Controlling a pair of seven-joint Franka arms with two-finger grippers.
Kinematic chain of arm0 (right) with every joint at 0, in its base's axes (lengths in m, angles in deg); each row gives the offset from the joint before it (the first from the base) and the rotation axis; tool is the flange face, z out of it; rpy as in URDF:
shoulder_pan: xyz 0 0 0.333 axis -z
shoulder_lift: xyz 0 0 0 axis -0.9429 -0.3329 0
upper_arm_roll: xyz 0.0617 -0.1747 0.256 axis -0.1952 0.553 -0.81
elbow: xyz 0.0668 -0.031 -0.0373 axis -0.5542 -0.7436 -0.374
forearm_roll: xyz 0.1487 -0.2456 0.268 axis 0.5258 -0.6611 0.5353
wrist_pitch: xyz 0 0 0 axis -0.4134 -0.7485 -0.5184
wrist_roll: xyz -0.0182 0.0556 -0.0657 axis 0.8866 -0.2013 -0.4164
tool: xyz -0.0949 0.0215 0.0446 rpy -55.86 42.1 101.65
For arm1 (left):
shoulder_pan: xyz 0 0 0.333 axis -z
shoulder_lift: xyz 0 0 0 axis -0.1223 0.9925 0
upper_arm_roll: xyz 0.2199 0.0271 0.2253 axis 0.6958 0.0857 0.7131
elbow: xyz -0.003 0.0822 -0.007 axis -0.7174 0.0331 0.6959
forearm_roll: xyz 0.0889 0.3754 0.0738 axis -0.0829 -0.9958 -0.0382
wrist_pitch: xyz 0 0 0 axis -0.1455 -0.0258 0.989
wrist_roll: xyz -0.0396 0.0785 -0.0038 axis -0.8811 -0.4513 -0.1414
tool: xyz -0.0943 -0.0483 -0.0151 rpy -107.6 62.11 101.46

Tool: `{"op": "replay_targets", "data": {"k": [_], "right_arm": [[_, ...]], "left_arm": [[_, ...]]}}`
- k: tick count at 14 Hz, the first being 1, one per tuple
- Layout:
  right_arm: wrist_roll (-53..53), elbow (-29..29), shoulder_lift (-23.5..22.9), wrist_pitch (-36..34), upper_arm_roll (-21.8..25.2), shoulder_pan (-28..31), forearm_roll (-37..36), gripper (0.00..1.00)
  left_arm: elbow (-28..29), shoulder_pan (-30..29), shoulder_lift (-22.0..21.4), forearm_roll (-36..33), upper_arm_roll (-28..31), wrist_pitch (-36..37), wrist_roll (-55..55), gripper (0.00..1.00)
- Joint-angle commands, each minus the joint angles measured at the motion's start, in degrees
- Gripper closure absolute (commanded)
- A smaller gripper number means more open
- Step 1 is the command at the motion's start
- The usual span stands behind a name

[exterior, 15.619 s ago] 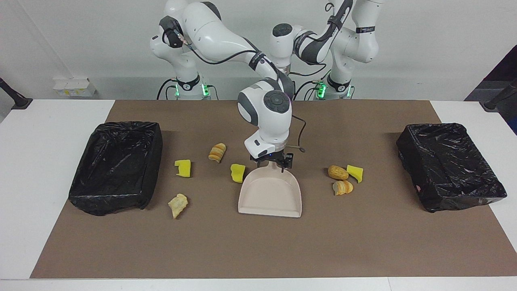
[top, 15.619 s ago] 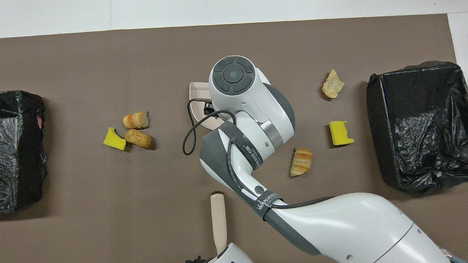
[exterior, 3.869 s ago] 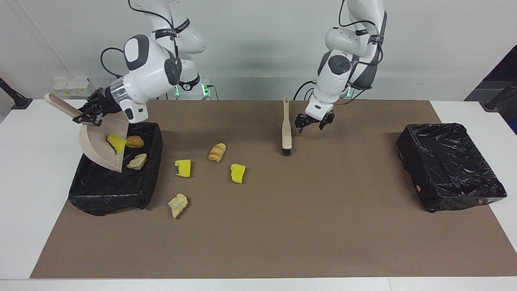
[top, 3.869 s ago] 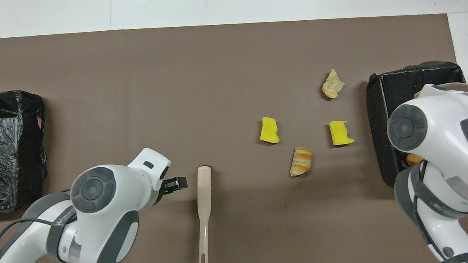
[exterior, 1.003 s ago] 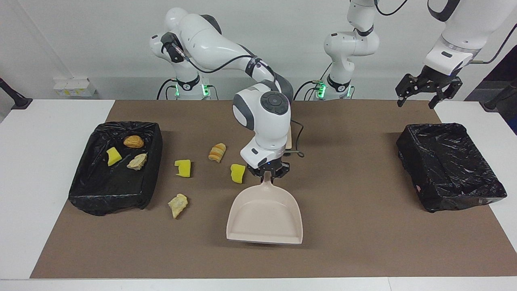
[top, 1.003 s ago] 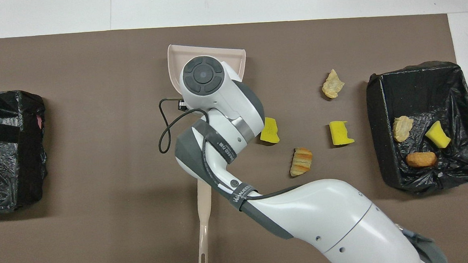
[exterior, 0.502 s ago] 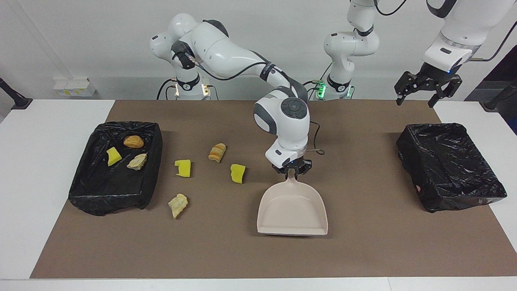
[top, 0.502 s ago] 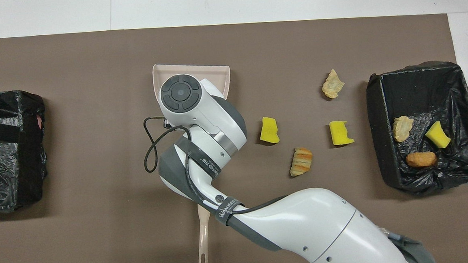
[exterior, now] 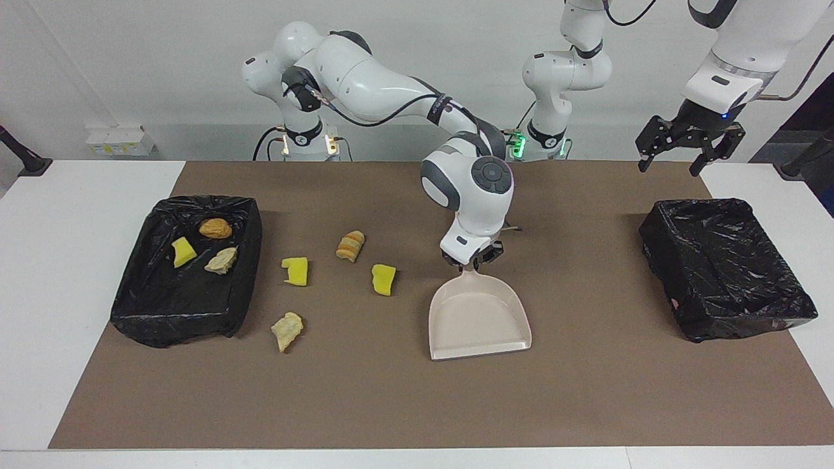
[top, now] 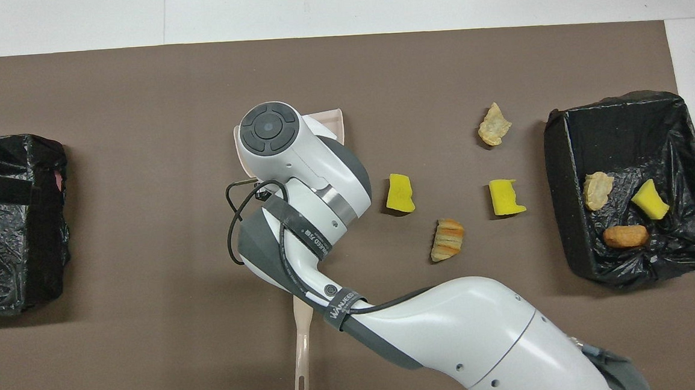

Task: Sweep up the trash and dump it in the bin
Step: 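Bring the dustpan back and set it on the table with the right gripper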

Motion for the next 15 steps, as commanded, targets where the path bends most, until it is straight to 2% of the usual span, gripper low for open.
{"op": "replay_targets", "data": {"k": [1,2,4,7,9,10,11,15], "right_arm": [[0.86,-0.14,3.58,-1.19,-0.46,0.84,1.62,0.53],[0.16,-1.19,4.9,-0.93,-0.54,0.75,1.97,0.45],[-3.26,-4.43,9.2,-1.28,-0.54,0.58,2.76,0.4],[-4.68,-17.94,20.25,-1.28,-0.54,0.75,8.03,0.36],[-5.9,-28.13,26.94,-1.11,-0.54,-0.03,9.27,0.22],[-7.91,-33.75,30.11,0.29,-0.54,-0.47,9.27,0.07],[-8.54,-37.46,32.23,1.69,-0.54,-1.52,9.27,0.03],[-12.41,-49.87,37.6,10.03,-0.55,-4.42,11.81,0.03]], "left_arm": [[-0.33,0.16,0.19,0.54,0.1,-0.5,-0.44,0.0],[-0.33,0.16,0.19,0.54,0.1,-0.59,-0.44,0.0],[-0.33,0.25,0.45,0.54,0.1,-1.03,-0.62,0.0],[-0.33,0.25,0.8,0.54,0.18,-2.26,-0.79,0.0],[-0.24,0.43,1.5,0.54,0.1,-3.92,-1.32,0.0],[-0.33,1.12,2.72,0.54,0.1,-5.85,-2.62,0.0],[-0.33,2.0,3.26,0.54,0.1,-7.6,-4.2,0.0],[-1.03,4.63,7.47,1.07,0.1,-12.62,-8.34,0.0]]}}
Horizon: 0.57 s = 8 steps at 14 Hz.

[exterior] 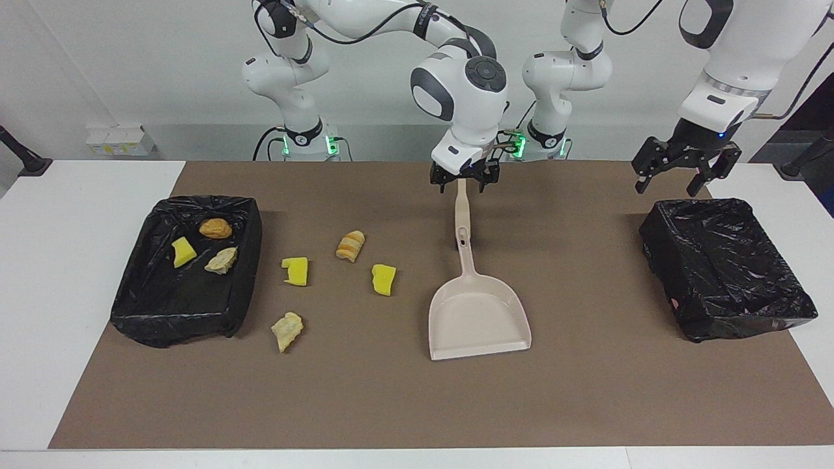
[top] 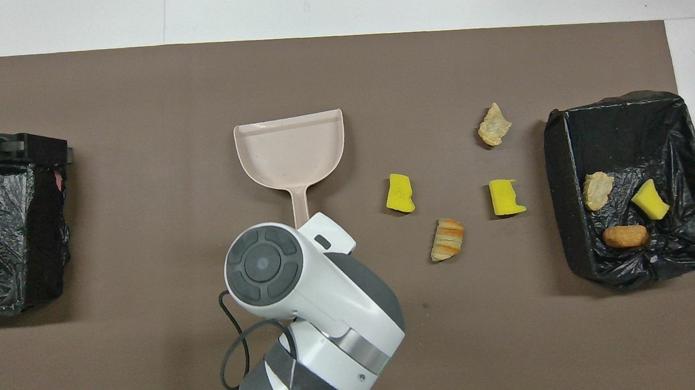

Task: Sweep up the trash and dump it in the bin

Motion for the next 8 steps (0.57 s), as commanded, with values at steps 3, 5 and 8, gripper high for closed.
{"op": "replay_targets", "data": {"k": [3,5,8], "right_arm": [[-4.86,-14.0,4.7,11.33,0.22,-3.97,3.19,0.07],[-5.3,-15.49,4.17,12.66,0.22,-5.9,3.27,0.1],[-7.67,-19.8,4.34,18.45,0.22,-8.1,3.27,0.13]], "left_arm": [[-0.73,7.49,4.99,0.9,0.48,-5.4,-6.92,0.0],[-0.91,10.31,6.84,0.81,0.48,-8.2,-10.62,0.0],[-1.17,15.57,11.58,0.28,0.57,-9.44,-17.46,0.0]]}}
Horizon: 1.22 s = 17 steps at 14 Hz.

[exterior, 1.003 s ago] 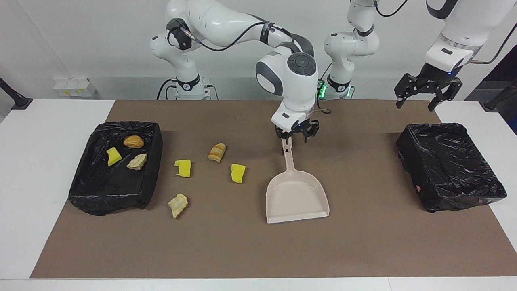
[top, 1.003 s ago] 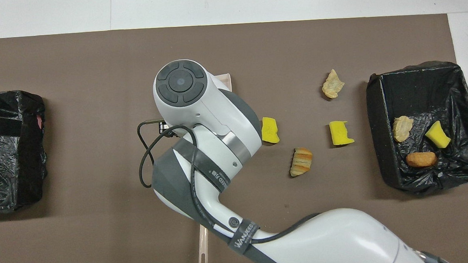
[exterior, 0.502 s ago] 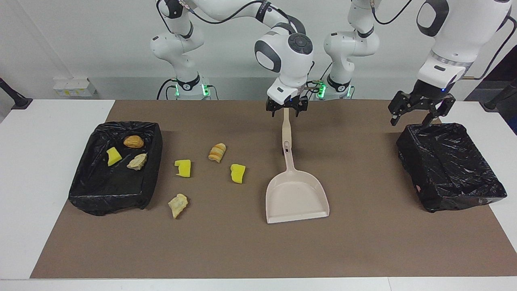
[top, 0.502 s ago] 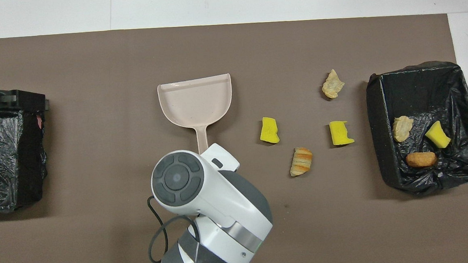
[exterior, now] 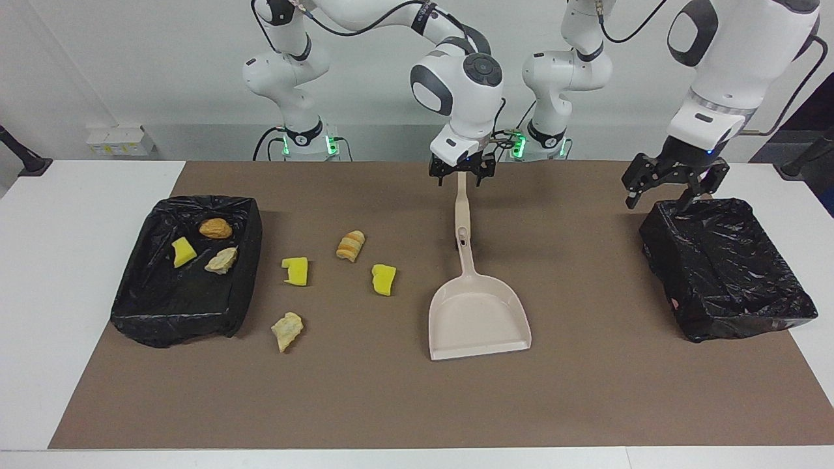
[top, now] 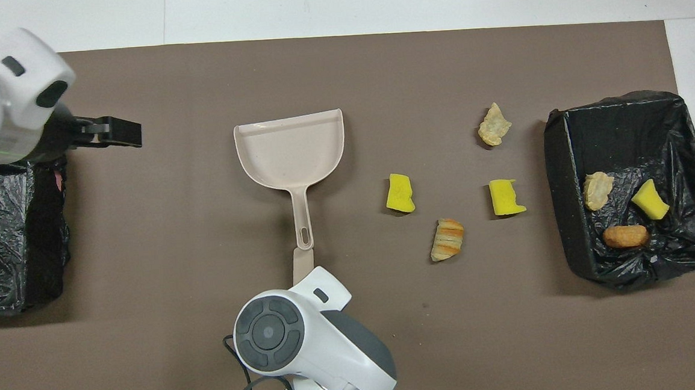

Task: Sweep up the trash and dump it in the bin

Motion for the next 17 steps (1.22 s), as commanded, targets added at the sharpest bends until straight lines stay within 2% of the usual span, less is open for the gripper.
{"op": "replay_targets", "data": {"k": [1,3,5,7,9,10,14,17], "right_arm": [[-2.5,-3.94,1.38,3.82,0.13,-1.37,1.15,0.16],[-3.91,-4.2,1.11,4.0,0.13,-2.08,1.15,0.2],[-4.18,-5.25,1.28,5.84,0.13,-2.08,1.15,0.31],[-4.18,-6.4,1.55,6.99,0.13,-2.08,1.23,0.54],[-4.27,-6.31,1.55,6.99,0.13,-2.08,1.23,0.87],[-4.18,-6.31,1.55,6.91,0.13,-2.17,1.23,1.0],[-4.27,-5.96,1.64,6.03,0.13,-2.26,1.32,1.0],[-8.91,-5.96,3.91,3.67,0.13,-2.17,1.24,1.0]], "left_arm": [[-1.19,5.36,5.52,-0.44,0.88,-4.0,-9.2,0.0],[-1.1,8.53,8.17,-0.53,0.88,-6.83,-15.55,0.0],[0.3,10.03,8.27,-0.44,0.79,-6.49,-16.1,0.0],[3.37,11.97,8.27,-0.44,0.79,-6.58,-17.41,0.0],[8.63,14.07,7.22,-0.44,0.79,-7.45,-17.86,0.0],[10.48,14.26,6.69,-0.35,0.79,-8.93,-18.38,0.0],[17.17,16.18,3.18,-0.26,0.62,-11.84,-18.91,0.0],[19.2,16.63,2.12,-0.09,0.62,-12.81,-19.09,0.0]]}}
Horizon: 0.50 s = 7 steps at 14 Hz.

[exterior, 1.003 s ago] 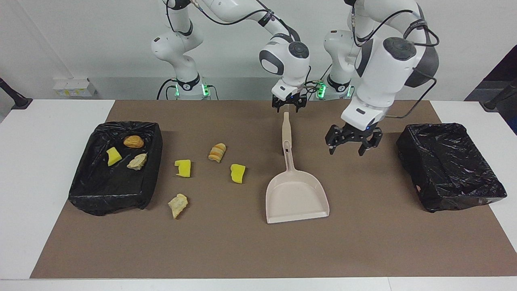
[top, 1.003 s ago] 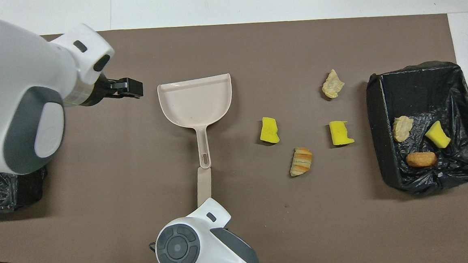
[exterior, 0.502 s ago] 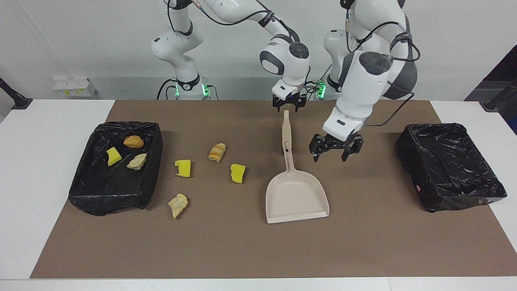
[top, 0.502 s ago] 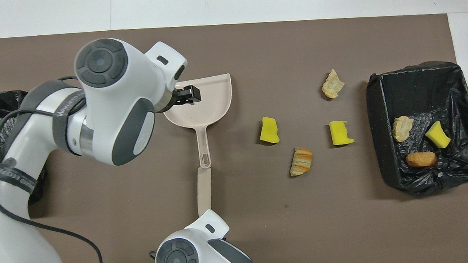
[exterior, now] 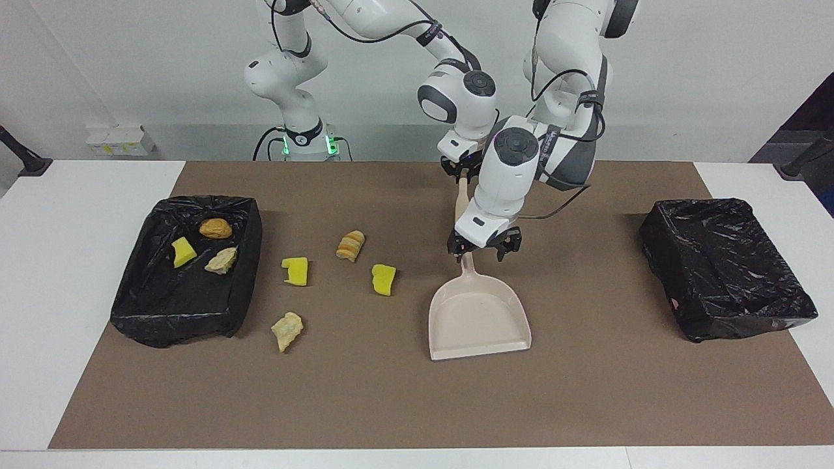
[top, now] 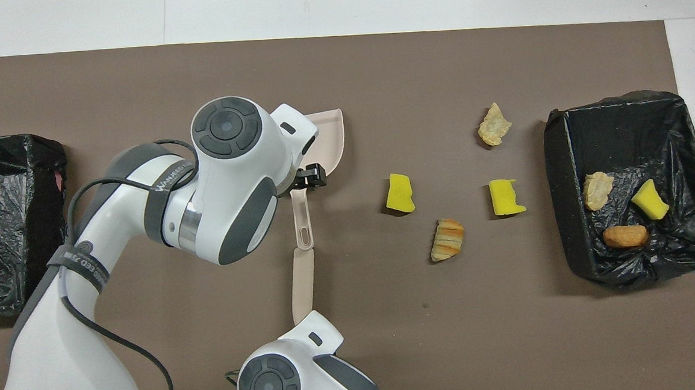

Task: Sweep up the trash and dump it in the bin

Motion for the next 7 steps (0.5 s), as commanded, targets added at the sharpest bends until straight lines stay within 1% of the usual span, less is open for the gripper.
{"op": "replay_targets", "data": {"k": [1,4,7], "right_arm": [[-5.13,-1.46,4.0,-3.48,0.15,-0.07,1.19,1.0],[-11.19,-1.72,5.94,-8.5,0.15,0.01,1.19,1.0],[-13.22,-2.33,7.25,-13.41,0.15,0.28,1.2,1.0]], "left_arm": [[4.41,1.37,-3.23,-0.02,0.8,-2.85,-1.54,0.0],[4.41,1.64,-1.91,-0.02,0.8,-5.21,-2.6,0.0],[4.41,1.64,-1.73,-0.02,0.88,-5.58,-2.69,0.0]]}}
